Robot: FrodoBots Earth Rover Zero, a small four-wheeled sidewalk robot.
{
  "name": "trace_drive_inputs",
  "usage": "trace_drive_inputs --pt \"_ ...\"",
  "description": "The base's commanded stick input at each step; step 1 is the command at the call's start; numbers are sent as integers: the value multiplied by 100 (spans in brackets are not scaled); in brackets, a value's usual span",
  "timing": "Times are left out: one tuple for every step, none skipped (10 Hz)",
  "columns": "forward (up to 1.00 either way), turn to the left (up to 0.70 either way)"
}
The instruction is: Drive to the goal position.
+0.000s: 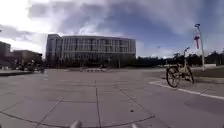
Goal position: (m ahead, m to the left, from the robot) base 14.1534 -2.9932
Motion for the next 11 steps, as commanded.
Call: trace_drive_inputs --pt "100 0" --pt "100 0" --pt "100 0" --pt "100 0" --pt "100 0" --pt "100 0" --pt "100 0" --pt "100 0" --pt "100 0" --pt "100 0" --pt "100 0"
